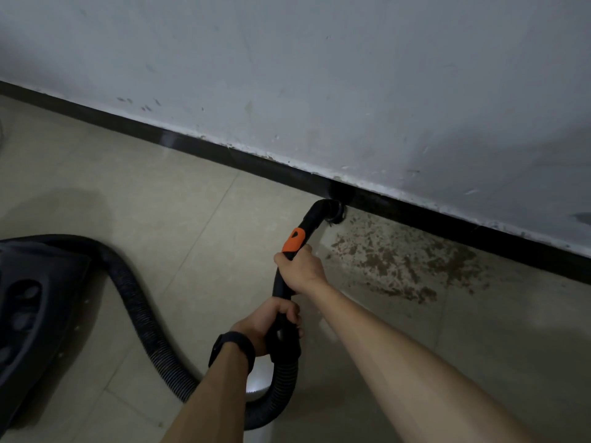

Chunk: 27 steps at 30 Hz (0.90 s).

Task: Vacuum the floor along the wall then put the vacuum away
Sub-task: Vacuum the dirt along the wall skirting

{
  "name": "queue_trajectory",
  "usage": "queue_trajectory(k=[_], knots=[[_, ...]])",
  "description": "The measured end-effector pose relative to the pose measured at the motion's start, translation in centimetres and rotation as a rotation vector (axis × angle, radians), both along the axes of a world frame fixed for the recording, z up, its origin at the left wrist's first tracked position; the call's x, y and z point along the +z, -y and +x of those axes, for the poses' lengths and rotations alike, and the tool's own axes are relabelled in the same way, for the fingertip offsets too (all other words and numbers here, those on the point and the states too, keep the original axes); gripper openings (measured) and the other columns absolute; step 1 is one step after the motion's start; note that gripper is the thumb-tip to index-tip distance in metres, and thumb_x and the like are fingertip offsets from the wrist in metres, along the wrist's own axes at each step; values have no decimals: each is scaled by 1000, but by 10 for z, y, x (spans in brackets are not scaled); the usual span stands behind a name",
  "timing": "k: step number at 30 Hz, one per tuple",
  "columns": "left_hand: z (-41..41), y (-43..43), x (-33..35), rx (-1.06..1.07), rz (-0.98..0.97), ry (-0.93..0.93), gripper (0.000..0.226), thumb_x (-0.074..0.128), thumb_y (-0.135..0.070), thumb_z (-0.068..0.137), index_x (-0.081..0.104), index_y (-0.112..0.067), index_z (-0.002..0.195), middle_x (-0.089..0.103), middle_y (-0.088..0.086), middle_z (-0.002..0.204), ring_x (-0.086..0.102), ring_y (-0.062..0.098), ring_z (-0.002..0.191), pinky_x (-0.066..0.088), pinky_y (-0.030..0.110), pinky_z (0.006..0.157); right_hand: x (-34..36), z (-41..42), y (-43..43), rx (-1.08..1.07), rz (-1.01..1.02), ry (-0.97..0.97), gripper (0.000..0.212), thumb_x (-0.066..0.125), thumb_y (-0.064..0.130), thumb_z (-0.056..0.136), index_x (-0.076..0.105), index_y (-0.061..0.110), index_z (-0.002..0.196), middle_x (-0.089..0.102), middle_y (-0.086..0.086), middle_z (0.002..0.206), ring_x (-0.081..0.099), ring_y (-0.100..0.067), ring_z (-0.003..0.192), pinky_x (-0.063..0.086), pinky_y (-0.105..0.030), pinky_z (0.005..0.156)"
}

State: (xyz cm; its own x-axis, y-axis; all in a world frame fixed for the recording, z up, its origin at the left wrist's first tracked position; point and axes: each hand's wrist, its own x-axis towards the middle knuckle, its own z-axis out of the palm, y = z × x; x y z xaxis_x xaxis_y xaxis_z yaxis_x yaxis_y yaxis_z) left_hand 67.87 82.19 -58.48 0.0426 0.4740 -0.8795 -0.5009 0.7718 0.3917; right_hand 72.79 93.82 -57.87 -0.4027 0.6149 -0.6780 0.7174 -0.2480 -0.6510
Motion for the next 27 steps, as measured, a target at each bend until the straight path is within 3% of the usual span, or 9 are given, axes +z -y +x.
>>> queue_trajectory(k=[2, 8, 13, 16, 20, 23, 27], knots=[[4, -5, 0, -7, 7, -12, 26, 50, -2, 58, 29, -17, 54, 39, 3, 58, 49, 22, 50, 40, 27, 54, -1, 3, -6, 2, -3, 0, 62, 53, 46, 99, 35, 2, 138, 63, -15, 117, 63, -30, 92, 48, -34, 65], [10, -9, -1, -22, -7, -26, 26, 47, 0, 64, 29, -17, 54, 40, 3, 56, 49, 21, 47, 42, 25, 51, -4, 9, -9, 1, -12, -4, 63, 55, 47, 97, 36, 3, 139, 62, -14, 117, 64, -31, 98, 58, -40, 80], [9, -5, 6, -50, 3, -34, 25, 51, -3, 53, 31, -17, 48, 38, 2, 52, 45, 20, 41, 39, 26, 52, -2, 13, -1, -99, -38, -82, 53, 57, 42, 97, 41, 7, 133, 61, -10, 109, 62, -25, 87, 56, -35, 67], [3, 7, 9, -65, -17, -46, 26, 52, -3, 52, 30, -16, 51, 36, 3, 55, 44, 21, 44, 41, 26, 51, 0, 11, 11, -107, -75, -99, 54, 57, 42, 96, 39, 5, 132, 61, -10, 109, 65, -28, 93, 60, -44, 81], [-10, 28, 12, -97, -49, -36, 31, 54, -4, 52, 26, -17, 58, 35, 4, 62, 46, 22, 54, 41, 29, 57, 3, 5, 33, -101, -93, -117, 55, 56, 40, 98, 36, 5, 135, 59, -6, 103, 62, -25, 85, 56, -37, 71], [-19, 43, 16, -80, -67, -11, 33, 53, -1, 52, 25, -18, 58, 31, 4, 61, 35, 22, 55, 41, 29, 53, 2, -1, 52, -99, -88, -119, 58, 54, 42, 99, 33, 4, 137, 59, -4, 96, 61, -22, 79, 49, -31, 61], [-31, 60, 22, -72, -92, 5, 38, 54, 1, 53, 22, -19, 63, 29, 4, 62, 29, 22, 58, 44, 29, 52, 3, -9, 76, -116, -71, -117, 62, 52, 45, 99, 30, 3, 139, 67, -12, 108, 67, -28, 90, 48, -30, 61]])
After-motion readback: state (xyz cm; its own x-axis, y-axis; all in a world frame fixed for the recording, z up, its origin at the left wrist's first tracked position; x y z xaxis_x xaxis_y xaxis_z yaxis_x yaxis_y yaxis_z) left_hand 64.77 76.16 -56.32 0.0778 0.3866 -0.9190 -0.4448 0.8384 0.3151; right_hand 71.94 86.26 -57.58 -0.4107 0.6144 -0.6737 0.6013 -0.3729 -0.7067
